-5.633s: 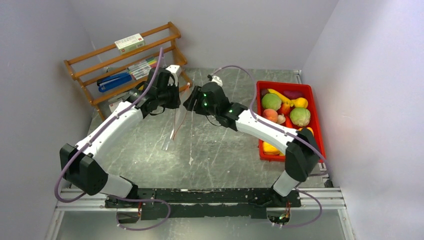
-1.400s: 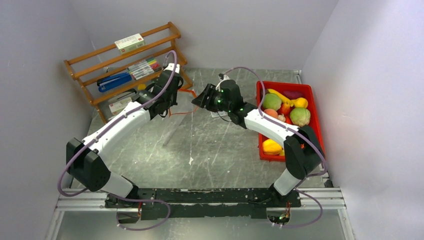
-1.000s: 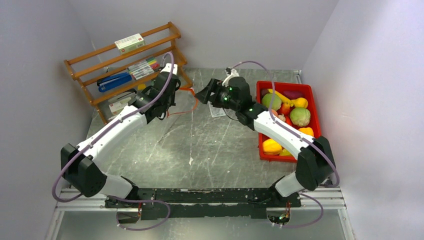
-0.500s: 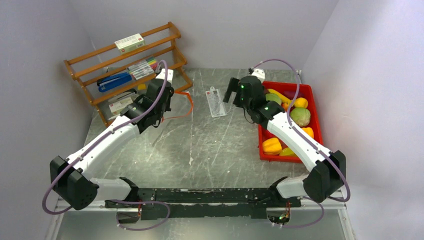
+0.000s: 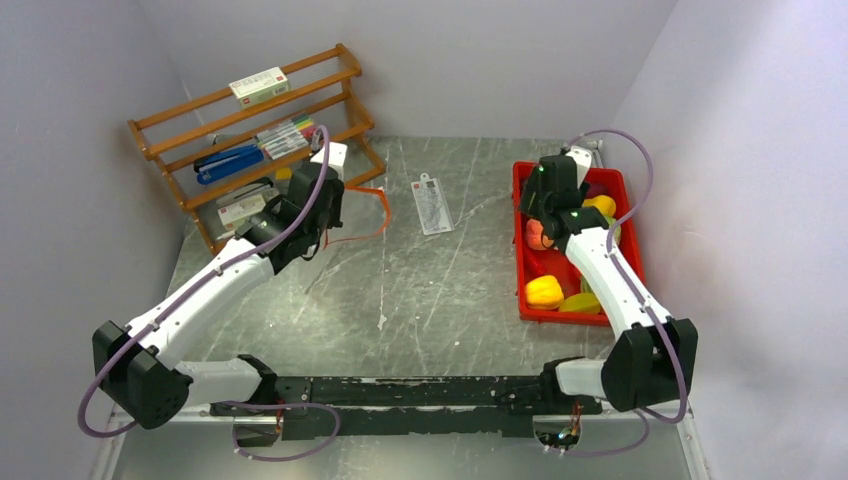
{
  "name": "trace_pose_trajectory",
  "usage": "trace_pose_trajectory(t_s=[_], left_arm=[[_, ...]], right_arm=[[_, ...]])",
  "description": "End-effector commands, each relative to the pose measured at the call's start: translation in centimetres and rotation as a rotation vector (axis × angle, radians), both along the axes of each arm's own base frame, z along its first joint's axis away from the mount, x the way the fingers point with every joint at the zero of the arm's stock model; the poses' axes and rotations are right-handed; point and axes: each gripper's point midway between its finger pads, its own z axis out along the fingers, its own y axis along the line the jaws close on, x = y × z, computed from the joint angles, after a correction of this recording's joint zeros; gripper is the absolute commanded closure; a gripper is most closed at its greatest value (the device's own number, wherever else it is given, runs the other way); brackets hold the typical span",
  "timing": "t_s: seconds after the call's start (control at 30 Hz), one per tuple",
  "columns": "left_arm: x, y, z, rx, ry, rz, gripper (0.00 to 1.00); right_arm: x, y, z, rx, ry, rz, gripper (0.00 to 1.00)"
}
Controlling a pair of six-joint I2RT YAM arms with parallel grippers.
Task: Place the food in the zip-top bag and seal the zipper
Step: Pick up the fake fruit from the bin.
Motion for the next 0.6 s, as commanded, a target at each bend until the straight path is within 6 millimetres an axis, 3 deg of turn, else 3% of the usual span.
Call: trace_pose_trajectory(t_s=[0.0, 0.2, 0.37, 0.57], left_arm=[[-0.1, -1.5, 0.9, -0.047, -0.023, -0.060, 0.93], [-0.6, -1.6, 1.3, -0.060, -0.039, -0.074, 0.93], [-0.6, -1.9, 1.3, -0.073, -0.039, -0.083, 0.93], [-0.7, -1.9, 1.2, -0.075, -0.034, -0.084, 0.93]], right_arm=[[0.2, -2.3, -1.7, -0.022, 0.041, -0.014, 0.32], [0.3, -4.3, -3.8, -0.033, 0.086, -0.013, 0.34], [1.0, -3.7, -5.6, 0.026, 0.117, 0.058, 0.35], [0.8, -4.7, -8.0, 0.027, 0.168, 0.025, 0.24]])
